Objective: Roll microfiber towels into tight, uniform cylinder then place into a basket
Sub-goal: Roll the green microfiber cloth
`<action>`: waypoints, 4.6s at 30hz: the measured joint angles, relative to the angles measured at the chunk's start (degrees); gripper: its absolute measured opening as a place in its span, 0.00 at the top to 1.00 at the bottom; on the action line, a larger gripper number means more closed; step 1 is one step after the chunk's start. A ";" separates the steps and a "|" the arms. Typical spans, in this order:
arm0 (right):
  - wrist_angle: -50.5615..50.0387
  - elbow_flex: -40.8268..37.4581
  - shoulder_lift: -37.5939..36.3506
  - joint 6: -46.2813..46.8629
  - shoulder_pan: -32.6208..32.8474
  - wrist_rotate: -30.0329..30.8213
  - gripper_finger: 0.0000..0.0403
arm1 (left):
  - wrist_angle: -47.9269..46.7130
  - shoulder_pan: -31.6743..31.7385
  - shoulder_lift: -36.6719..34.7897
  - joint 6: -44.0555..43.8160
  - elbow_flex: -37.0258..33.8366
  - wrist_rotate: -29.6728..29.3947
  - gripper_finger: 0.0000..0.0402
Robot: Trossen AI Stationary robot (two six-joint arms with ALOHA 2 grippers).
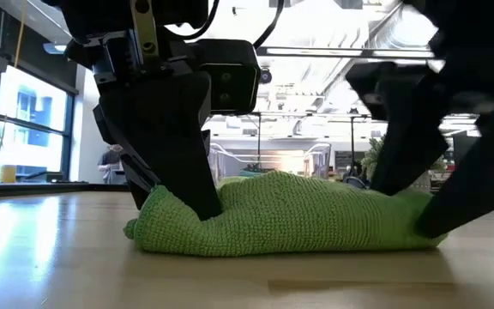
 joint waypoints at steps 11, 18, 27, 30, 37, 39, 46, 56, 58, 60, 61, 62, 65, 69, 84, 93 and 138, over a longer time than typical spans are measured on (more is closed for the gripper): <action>-1.04 0.24 1.35 7.03 -5.38 -4.38 0.62 | -0.44 -0.80 -0.67 0.99 0.10 1.84 0.86; -2.47 0.37 1.35 13.62 -7.44 -7.69 0.73 | -7.17 -0.59 -5.35 6.54 -0.03 5.18 0.76; -3.66 0.31 1.28 20.27 -10.77 -19.70 0.94 | -26.19 -2.25 -11.35 12.14 0.02 -2.74 0.72; -3.51 0.30 1.33 23.49 -13.09 -27.80 0.95 | -26.73 -4.43 -13.91 13.15 -0.03 -9.04 0.72; -1.62 0.04 1.54 30.46 -18.25 -40.36 0.97 | -18.39 -11.90 -14.91 16.81 0.08 -32.69 0.72; -1.17 0.01 1.61 31.94 -19.60 -43.05 0.96 | -14.89 -13.72 -13.26 19.69 0.22 -38.33 0.72; -1.18 -0.02 1.65 33.19 -22.81 -46.62 0.95 | -6.69 -15.13 -6.50 26.91 0.19 -39.12 0.69; -0.86 -0.02 1.63 30.68 -23.50 -46.16 0.95 | -7.87 -12.01 -1.57 22.18 0.35 -39.95 0.60; -1.05 -0.02 1.43 28.77 -23.50 -46.32 0.95 | -8.30 -11.23 -1.09 19.57 0.46 -37.79 0.60; -1.21 -0.02 1.22 27.06 -23.51 -46.61 0.93 | -9.05 -10.43 -1.14 17.35 0.46 -34.42 0.60; -1.71 -0.04 0.74 25.77 -23.19 -46.58 0.90 | -9.25 -10.12 -1.14 16.53 0.48 -33.06 0.61; -2.33 -0.09 0.23 24.21 -23.04 -46.47 0.88 | -9.46 -9.84 -1.14 15.81 0.48 -32.08 0.62; -5.41 -0.11 -2.07 21.10 -22.37 -46.47 0.77 | -10.38 -9.14 -1.70 14.63 0.48 -28.86 0.65; -13.02 -0.15 -6.61 19.21 -21.48 -47.20 0.63 | -11.08 -8.28 -1.99 15.20 0.49 -26.62 0.70; -7.21 -0.04 -7.62 -0.23 2.05 9.17 0.67 | -11.42 -1.23 -3.17 18.53 0.06 -9.89 0.83; -0.48 0.00 -1.90 -0.48 -0.34 6.16 0.68 | -10.72 -0.20 -3.30 17.30 -0.07 -7.15 0.83; 0.09 0.00 2.00 19.77 -22.22 -36.96 0.92 | -46.72 -22.07 -32.70 20.10 1.14 -39.63 0.88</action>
